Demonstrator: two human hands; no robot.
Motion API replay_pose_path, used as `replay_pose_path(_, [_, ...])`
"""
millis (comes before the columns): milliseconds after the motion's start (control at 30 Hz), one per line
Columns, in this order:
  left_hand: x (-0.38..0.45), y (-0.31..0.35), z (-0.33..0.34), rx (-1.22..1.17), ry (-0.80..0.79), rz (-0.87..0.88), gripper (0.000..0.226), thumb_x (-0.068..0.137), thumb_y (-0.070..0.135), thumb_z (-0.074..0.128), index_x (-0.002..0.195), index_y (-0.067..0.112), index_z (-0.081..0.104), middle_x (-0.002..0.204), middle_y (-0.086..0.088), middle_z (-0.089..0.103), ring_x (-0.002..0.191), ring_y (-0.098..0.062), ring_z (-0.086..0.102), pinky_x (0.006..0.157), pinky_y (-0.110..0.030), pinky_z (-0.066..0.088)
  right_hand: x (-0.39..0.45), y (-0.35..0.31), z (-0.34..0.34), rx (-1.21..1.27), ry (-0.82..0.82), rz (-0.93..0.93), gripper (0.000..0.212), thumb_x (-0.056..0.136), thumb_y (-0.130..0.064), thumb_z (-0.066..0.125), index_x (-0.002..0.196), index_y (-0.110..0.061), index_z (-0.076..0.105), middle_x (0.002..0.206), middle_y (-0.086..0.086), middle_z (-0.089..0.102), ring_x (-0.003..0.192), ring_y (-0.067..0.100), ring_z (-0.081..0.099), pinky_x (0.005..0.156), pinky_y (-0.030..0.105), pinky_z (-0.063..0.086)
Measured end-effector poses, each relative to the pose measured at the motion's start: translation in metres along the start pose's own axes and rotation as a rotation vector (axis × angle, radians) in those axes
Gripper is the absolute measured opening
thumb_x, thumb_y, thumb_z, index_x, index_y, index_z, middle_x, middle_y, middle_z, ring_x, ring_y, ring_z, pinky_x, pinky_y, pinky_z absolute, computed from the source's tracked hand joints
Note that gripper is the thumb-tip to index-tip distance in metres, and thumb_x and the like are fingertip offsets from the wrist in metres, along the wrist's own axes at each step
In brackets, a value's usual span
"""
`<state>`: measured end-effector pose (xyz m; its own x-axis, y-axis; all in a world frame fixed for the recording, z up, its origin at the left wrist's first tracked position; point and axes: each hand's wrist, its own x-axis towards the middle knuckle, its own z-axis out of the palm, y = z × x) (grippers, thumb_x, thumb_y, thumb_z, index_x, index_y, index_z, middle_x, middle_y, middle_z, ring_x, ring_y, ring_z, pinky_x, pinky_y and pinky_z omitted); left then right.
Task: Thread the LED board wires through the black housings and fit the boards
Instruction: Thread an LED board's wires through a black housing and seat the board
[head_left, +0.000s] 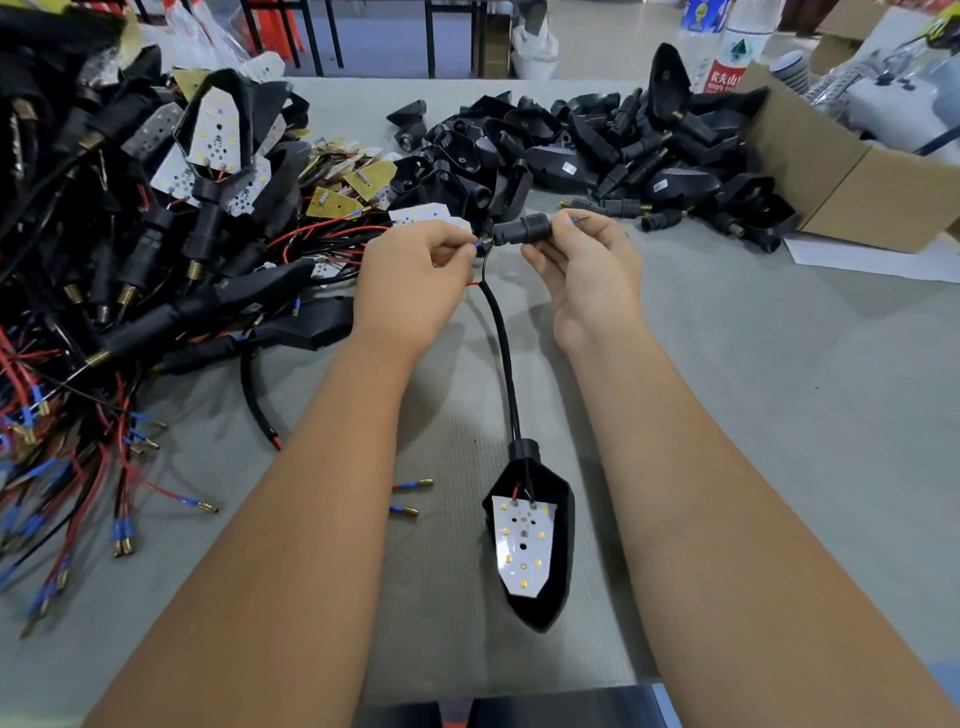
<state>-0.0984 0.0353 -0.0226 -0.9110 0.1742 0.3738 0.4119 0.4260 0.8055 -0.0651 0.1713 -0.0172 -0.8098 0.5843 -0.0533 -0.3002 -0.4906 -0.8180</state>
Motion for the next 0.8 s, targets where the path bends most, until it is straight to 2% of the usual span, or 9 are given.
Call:
replay_pose_path(100, [-0.0012,0.0014,-0.0008,-0.075,0.009,-0.020,0.025,0.088,0.012,0.063,0.074,0.033,0.065,0.073,0.010,0.071,0.076,-0.009,0.072,0.085,-0.036,0.058,-0.0002,0.0009,0.0004,-0.012,-0.001,0.000,0.014,0.095,0.000,0.056,0.083,-0.007,0.054,0.080,0.011,0.062,0.065,0.017,0.062,0.061,0.023,0.056])
replay_pose_path(200, [-0.0009,0.0013,-0.0015,-0.096,0.007,-0.015,0.025,0.088,0.011,0.063,0.074,0.032,0.066,0.073,0.010,0.070,0.076,-0.009,0.071,0.085,-0.036,0.058,-0.0001,0.0011,0.0004,-0.014,-0.004,-0.006,0.015,0.095,0.000,0.056,0.082,-0.007,0.054,0.080,0.011,0.061,0.065,0.018,0.062,0.062,0.023,0.057])
replay_pose_path(367, [-0.0004,0.0023,-0.0020,-0.014,0.072,0.020,0.013,0.085,0.013,0.065,0.080,0.023,0.072,0.068,0.020,0.064,0.064,0.006,0.061,0.071,-0.014,0.049,-0.0008,0.0012,0.0011,-0.025,-0.010,-0.016,0.015,0.094,0.001,0.057,0.082,-0.007,0.053,0.079,0.010,0.062,0.069,0.019,0.064,0.064,0.025,0.058])
replay_pose_path(467, [-0.0002,0.0037,-0.0035,-0.004,0.071,0.030,0.016,0.084,0.012,0.065,0.077,0.025,0.071,0.070,0.020,0.065,0.069,-0.003,0.066,0.074,-0.021,0.052,-0.0010,0.0015,0.0017,-0.031,-0.005,-0.018,0.015,0.094,0.001,0.057,0.083,-0.007,0.054,0.079,0.010,0.062,0.070,0.020,0.064,0.065,0.026,0.058])
replay_pose_path(633, [-0.0003,0.0022,-0.0043,0.024,0.085,0.052,0.018,0.081,0.012,0.065,0.075,0.027,0.071,0.072,0.024,0.064,0.065,0.010,0.059,0.067,-0.010,0.046,-0.0008,0.0027,0.0018,-0.044,0.000,-0.022,0.014,0.094,0.002,0.057,0.083,-0.007,0.054,0.077,0.010,0.062,0.069,0.020,0.063,0.063,0.025,0.057])
replay_pose_path(800, [-0.0019,0.0042,-0.0019,0.015,0.081,0.069,0.019,0.080,0.012,0.065,0.072,0.028,0.068,0.068,0.018,0.065,0.066,-0.001,0.061,0.066,-0.012,0.046,-0.0006,0.0018,0.0017,-0.051,-0.012,-0.023,0.014,0.093,0.001,0.058,0.082,-0.007,0.054,0.076,0.009,0.062,0.068,0.019,0.063,0.064,0.025,0.058])
